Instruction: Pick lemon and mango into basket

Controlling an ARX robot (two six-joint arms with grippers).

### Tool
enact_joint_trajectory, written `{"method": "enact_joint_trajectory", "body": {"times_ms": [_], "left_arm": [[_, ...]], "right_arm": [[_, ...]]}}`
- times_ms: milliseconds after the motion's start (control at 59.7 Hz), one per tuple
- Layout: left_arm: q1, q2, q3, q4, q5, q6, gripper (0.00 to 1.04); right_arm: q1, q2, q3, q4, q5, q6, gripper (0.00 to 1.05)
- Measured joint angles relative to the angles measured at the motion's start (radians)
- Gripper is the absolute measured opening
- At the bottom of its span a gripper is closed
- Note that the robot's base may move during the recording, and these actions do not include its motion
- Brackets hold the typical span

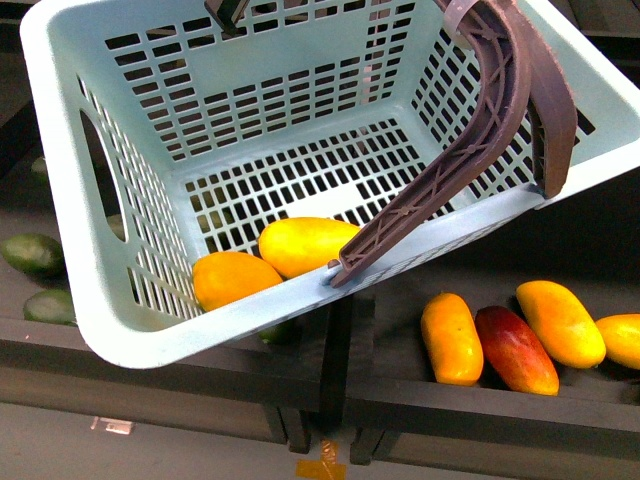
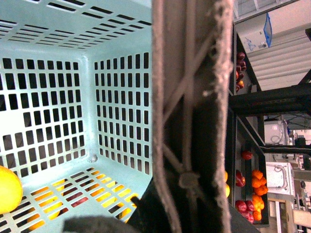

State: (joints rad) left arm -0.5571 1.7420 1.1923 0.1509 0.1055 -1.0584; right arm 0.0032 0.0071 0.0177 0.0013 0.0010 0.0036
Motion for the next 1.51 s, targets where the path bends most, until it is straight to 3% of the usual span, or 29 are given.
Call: {"method": "enact_joint_trajectory", "body": {"times_ms": [184, 1507], "left_arm": [[0.000, 0.000, 0.000, 0.000, 0.000, 0.000, 0.04], [-0.001, 0.000, 0.002, 0.001, 0.000, 0.000, 0.04]], "right_arm": [[0.000, 0.000, 0.000, 0.000, 0.000, 0.000, 0.98], [0.000, -0.003, 0.000, -0.003, 0.000, 0.000, 0.96]]}}
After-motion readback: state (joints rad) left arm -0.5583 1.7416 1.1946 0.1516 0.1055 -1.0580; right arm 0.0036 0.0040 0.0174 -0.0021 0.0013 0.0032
